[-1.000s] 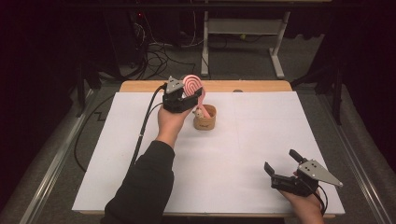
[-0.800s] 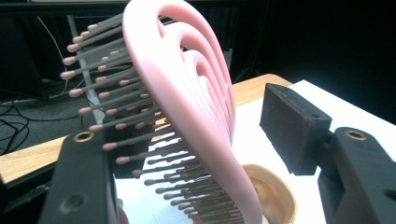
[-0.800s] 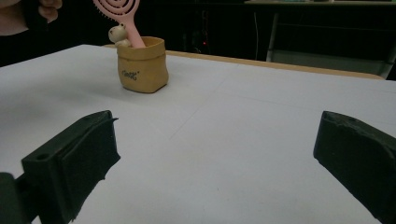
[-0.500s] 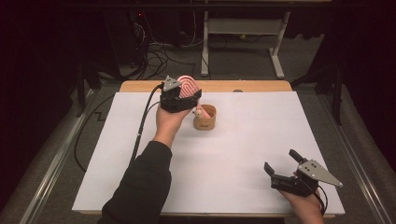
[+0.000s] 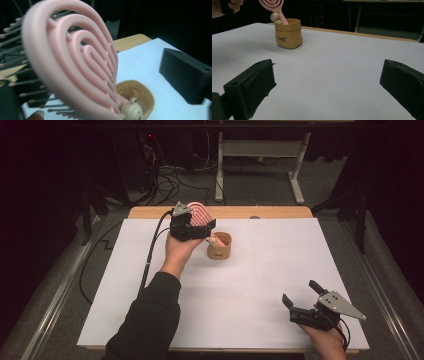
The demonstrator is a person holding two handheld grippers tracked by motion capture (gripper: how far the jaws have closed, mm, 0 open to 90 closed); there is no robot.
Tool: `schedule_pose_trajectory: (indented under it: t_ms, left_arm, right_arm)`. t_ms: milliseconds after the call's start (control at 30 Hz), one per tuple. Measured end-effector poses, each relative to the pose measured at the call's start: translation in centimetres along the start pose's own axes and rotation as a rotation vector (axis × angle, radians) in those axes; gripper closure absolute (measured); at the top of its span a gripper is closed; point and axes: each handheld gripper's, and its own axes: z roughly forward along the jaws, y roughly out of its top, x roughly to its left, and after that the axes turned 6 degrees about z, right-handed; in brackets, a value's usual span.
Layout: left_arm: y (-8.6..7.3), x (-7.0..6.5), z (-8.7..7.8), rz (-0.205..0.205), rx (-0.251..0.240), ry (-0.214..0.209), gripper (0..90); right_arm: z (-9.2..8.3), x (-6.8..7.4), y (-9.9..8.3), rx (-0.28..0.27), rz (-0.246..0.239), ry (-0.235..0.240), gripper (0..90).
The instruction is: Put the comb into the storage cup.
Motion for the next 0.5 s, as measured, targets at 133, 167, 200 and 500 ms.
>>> schedule_pose_trajectory:
  t_ms: [133, 167, 200, 500]
  left_arm:
    - [-0.01, -0.1, -0.08, 0.011, -0.003, 0.001, 0.0]
    - [0.01, -0.08, -0.1, 0.01, -0.005, 0.001, 0.0]
    - [0.02, -0.03, -0.13, 0.009, -0.002, 0.001, 0.0]
    - [-0.46, 0.6, -0.62, -0.005, 0.001, 0.009, 0.0]
  right_arm:
    - [0.01, 0.01, 0.0, 0.0, 0.0, -0.001, 0.1]
    - [0.03, 0.02, -0.01, 0.0, -0.002, -0.001, 0.0]
    - [0.05, 0.04, -0.02, 0.002, -0.002, 0.0, 0.0]
    - [0.11, 0.08, -0.05, 0.004, -0.004, 0.0, 0.1]
